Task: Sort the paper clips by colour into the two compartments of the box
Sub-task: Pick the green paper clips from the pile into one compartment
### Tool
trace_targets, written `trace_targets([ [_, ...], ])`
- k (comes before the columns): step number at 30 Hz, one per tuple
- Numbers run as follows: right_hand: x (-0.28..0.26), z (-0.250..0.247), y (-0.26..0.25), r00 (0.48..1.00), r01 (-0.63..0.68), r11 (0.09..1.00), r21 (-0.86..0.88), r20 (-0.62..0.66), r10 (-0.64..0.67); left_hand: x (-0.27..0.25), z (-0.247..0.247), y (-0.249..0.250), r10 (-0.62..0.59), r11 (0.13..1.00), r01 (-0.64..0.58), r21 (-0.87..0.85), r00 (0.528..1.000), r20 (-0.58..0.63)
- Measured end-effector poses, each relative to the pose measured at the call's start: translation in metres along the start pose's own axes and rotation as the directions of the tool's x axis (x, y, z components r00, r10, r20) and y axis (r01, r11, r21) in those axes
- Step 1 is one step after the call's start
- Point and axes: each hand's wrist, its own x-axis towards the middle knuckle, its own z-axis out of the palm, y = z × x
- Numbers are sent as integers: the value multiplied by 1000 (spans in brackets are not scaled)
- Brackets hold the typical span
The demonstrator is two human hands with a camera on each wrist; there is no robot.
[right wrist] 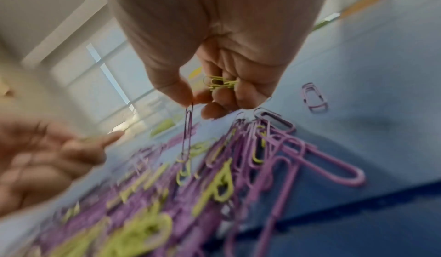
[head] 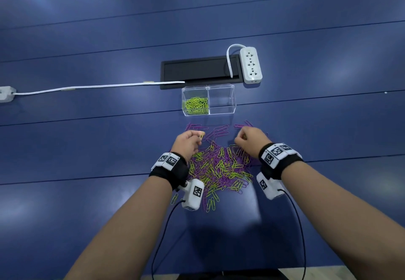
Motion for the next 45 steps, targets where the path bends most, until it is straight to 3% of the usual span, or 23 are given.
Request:
trace_targets([
  [5,-1,-10,13,989,-68,972,223,-111,95,-6,2,0,-39,979,46,-196,998,43],
  [8,-2,-14,18,989,-84,994,72,-114,92,-8,4,0,-57,975,73,-209,995,82],
  [11,-2,-9,19,991,-37,997,-73,-127,27,-4,5,-1,-98,986,105,-129,994,57],
  [14,-3,4,11,992,25,993,-113,-117,-39,0,8,-1,-45,986,37,165,998,41],
  [17,-3,17,5,996,59,982,-181,-57,-71,-5,19,-3,89,789,-122,602,992,86],
  [19,-3,22,2,994,73,977,-202,-64,-87,-12,28,-4,137,665,-174,726,984,111],
  [25,-1,19,-4,999,-39,988,-147,-24,36,-18,51,-11,163,436,-177,883,980,116],
  [30,-7,10,2,982,-74,965,252,-148,114,-16,53,-9,175,381,-197,903,975,139],
  [34,-11,9,3,978,-120,762,636,-58,202,-14,50,-6,182,394,-215,893,971,153],
  [37,-13,13,0,976,-178,706,685,31,215,-12,46,-6,209,553,-215,805,971,115],
  [39,-15,16,-4,978,-193,793,578,47,203,-11,40,-6,222,675,-202,710,973,66],
  [42,-17,24,-11,987,-140,966,218,-40,153,-8,25,-5,177,853,-150,500,984,-7],
  [45,-18,30,-18,992,-106,993,50,-57,109,-3,5,-6,88,961,-64,269,993,-75],
])
